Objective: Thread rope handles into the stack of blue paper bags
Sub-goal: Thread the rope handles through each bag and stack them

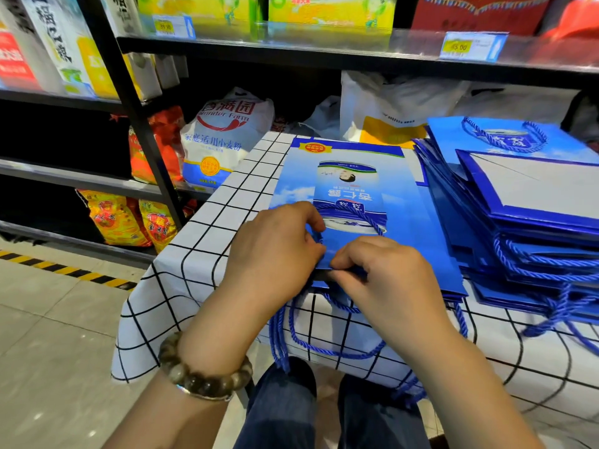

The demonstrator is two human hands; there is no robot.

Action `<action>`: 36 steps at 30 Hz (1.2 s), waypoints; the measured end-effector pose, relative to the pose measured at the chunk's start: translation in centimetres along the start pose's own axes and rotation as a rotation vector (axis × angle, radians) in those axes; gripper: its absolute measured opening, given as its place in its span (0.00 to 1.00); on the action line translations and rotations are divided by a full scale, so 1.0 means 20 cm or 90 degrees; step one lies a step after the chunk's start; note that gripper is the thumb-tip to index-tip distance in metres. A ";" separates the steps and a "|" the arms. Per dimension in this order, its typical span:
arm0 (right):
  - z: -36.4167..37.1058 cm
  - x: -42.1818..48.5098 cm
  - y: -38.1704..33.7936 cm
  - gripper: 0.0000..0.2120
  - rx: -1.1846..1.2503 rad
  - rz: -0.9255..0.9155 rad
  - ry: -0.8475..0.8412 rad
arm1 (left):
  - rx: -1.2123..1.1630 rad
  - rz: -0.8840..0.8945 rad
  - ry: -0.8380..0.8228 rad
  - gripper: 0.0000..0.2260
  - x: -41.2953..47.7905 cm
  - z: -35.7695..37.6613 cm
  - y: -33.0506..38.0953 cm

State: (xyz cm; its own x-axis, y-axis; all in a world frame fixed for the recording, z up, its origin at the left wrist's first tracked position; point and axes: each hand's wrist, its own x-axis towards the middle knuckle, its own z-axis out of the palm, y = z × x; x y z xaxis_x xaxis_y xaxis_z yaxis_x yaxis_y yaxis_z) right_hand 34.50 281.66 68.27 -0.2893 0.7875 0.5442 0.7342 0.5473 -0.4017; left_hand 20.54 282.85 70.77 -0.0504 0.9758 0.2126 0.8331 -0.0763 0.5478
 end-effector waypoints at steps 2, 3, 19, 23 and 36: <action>0.00 0.00 0.00 0.02 -0.012 -0.001 -0.012 | -0.013 -0.011 0.059 0.06 0.02 0.00 -0.02; -0.01 0.00 0.00 0.03 -0.026 -0.005 -0.025 | -0.027 -0.023 0.080 0.05 0.04 0.00 -0.03; -0.22 0.03 0.17 0.16 -0.354 0.322 -0.087 | 0.132 -0.168 0.068 0.16 0.15 -0.01 -0.24; -0.23 0.00 0.17 0.25 -0.329 0.221 -0.205 | 0.076 -0.155 0.057 0.13 0.15 -0.04 -0.29; -0.28 -0.05 0.13 0.21 -0.050 -0.104 -0.051 | -0.484 -0.055 -0.038 0.17 0.06 -0.14 -0.30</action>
State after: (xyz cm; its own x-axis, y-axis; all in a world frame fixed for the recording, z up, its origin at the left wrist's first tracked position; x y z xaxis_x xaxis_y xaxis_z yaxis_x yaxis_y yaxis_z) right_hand 40.12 280.76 70.87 -0.4539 0.7123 0.5354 0.7188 0.6478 -0.2525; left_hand 13.91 283.96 69.96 -0.0498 0.9925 0.1120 0.2189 -0.0985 0.9708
